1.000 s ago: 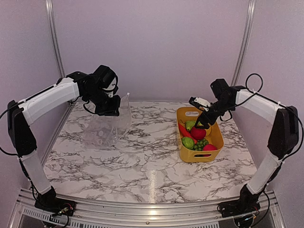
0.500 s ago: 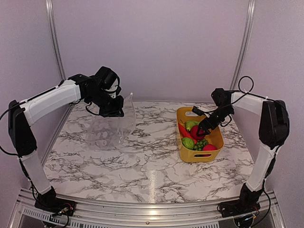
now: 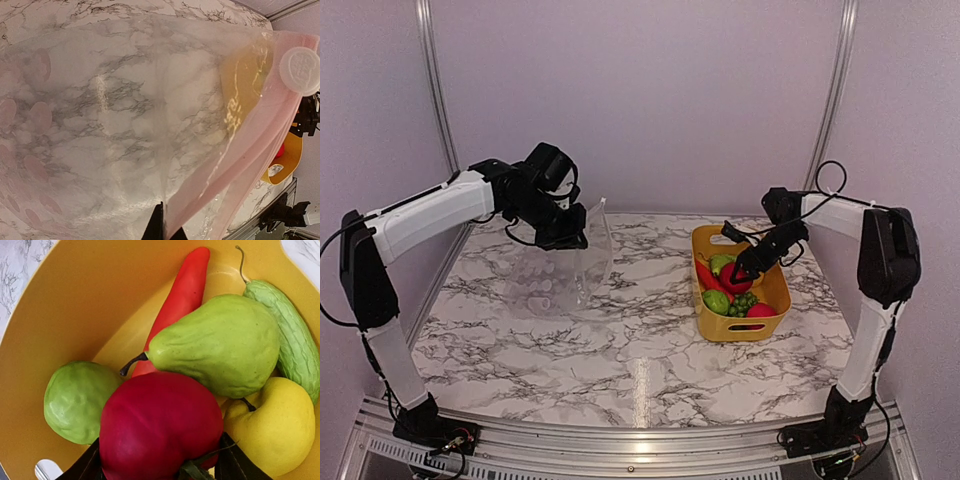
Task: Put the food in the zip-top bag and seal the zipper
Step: Pick up the fake vegetable from the bin, then place the fake vegetable in the zipper food storage bag.
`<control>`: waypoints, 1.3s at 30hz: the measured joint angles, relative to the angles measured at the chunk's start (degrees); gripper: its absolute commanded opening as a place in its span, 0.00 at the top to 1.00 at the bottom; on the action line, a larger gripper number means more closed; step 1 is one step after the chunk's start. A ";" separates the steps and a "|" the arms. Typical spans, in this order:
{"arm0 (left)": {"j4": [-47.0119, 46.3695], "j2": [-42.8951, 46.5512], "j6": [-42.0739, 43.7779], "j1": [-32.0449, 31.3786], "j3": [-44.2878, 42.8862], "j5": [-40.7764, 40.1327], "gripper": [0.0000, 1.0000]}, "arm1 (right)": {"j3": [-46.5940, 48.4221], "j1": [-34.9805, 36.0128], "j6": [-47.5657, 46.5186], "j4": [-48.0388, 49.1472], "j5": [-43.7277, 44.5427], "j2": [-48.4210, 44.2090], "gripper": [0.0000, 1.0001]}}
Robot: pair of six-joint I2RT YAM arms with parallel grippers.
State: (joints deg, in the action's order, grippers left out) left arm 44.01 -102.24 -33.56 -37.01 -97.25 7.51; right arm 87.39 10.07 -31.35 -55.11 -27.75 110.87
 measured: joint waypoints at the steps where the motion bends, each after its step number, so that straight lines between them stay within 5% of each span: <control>1: -0.04 -0.11 -0.15 -0.13 -0.02 0.02 0.98 | 0.07 0.00 -0.17 -0.09 -0.20 -0.04 0.48; 10: -0.31 -1.20 -1.62 -1.18 -0.02 0.04 0.98 | 3.30 1.22 -1.51 -0.46 -1.14 -7.80 0.56; 18: -2.78 -1.25 -2.75 -1.42 -0.02 0.87 0.98 | 9.64 13.64 -1.31 5.81 -2.86 -15.93 0.59; 29: -8.63 -1.38 -6.19 -1.51 0.02 5.33 0.98 | 20.65 28.35 7.04 14.40 -8.00 -9.73 0.59; 39: -13.46 -1.09 -9.53 -1.03 0.46 9.01 1.00 | 22.34 30.25 12.04 17.25 -9.90 -4.15 0.60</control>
State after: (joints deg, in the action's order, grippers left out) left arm 30.55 -103.33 -43.09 -38.04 -96.79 16.51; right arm 109.73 40.32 -19.31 -37.87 -37.65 106.72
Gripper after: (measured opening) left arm 0.021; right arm 0.616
